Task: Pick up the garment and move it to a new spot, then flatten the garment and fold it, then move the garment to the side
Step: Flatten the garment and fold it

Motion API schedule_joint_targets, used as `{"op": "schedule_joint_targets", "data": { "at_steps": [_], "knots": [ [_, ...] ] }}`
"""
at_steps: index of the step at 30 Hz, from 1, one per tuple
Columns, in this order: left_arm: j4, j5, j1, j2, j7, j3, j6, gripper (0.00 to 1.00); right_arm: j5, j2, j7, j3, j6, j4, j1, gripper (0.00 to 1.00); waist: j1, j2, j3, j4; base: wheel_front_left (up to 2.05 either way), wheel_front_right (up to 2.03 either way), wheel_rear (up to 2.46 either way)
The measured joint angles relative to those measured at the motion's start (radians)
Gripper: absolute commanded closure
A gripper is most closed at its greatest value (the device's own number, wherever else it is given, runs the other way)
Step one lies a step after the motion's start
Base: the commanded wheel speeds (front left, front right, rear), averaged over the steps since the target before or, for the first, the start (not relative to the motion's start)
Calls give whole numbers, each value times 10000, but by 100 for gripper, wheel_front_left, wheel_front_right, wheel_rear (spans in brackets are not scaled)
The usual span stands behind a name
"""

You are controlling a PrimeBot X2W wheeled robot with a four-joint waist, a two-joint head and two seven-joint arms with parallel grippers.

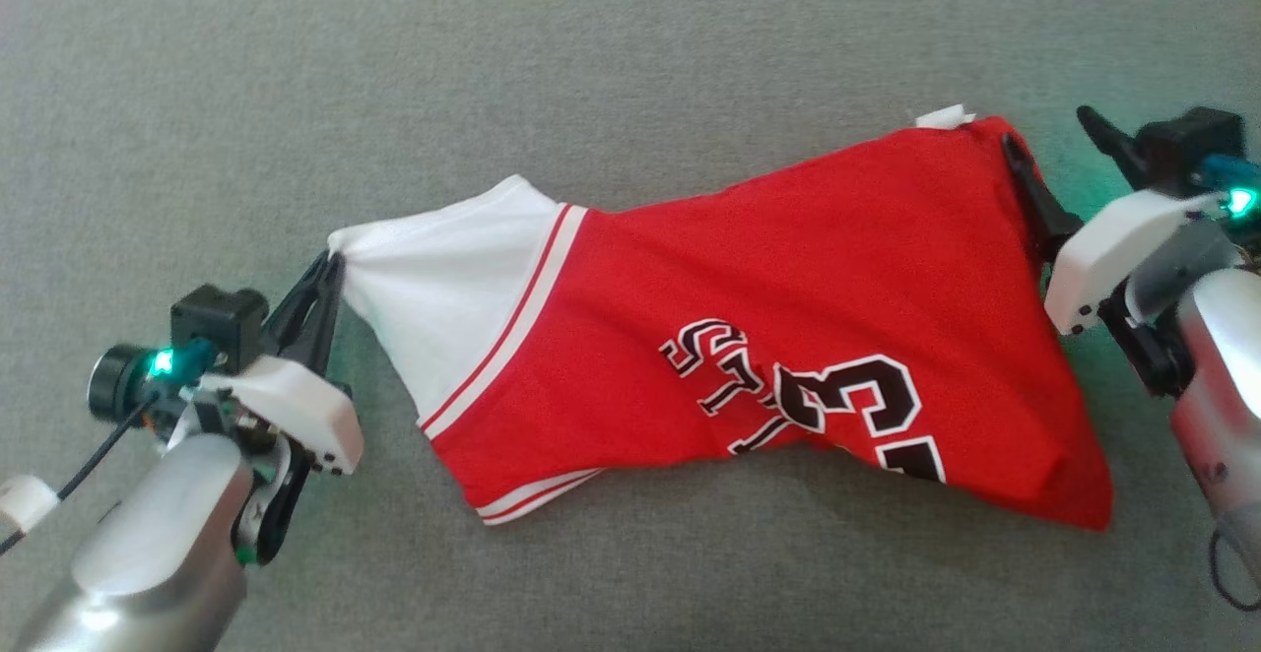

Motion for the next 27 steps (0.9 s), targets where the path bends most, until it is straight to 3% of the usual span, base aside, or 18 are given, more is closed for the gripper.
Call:
{"op": "schedule_joint_targets", "data": {
  "at_steps": [12, 14, 18, 19, 23, 27],
  "knots": [
    [224, 86, -236, -217, -54, -211, -178, 100, 554, -422, 324, 2464, 0, 1275, -1289, 0, -2, 0, 188, 269, 0, 0, 0],
    [297, 86, -239, -245, -56, -261, -265, 100, 752, -499, 343, 2794, 0, 1430, -1476, 14, -1, 0, 206, 298, 0, 0, 0],
    [439, 86, -243, -286, -75, -372, -343, 100, 1022, -525, 314, 3400, 0, 1628, -1787, 93, -1, 0, 205, 324, 0, 0, 0],
    [472, 86, -243, -291, -119, -382, -347, 100, 1083, -523, 251, 3511, 2, 1687, -1831, 100, -1, 0, 192, 325, 0, 0, 0],
    [596, 88, -244, -293, -337, -387, -351, 100, 1269, -504, -332, 3733, 0, 2077, -1848, 100, -1, 0, 47, 285, 0, 0, 0],
    [656, 293, -246, -244, -974, -345, -316, 100, 1283, -472, -1572, 3603, 0, 2541, -1851, 100, -2, 0, -240, 148, 0, 0, 0]
  ]
}}
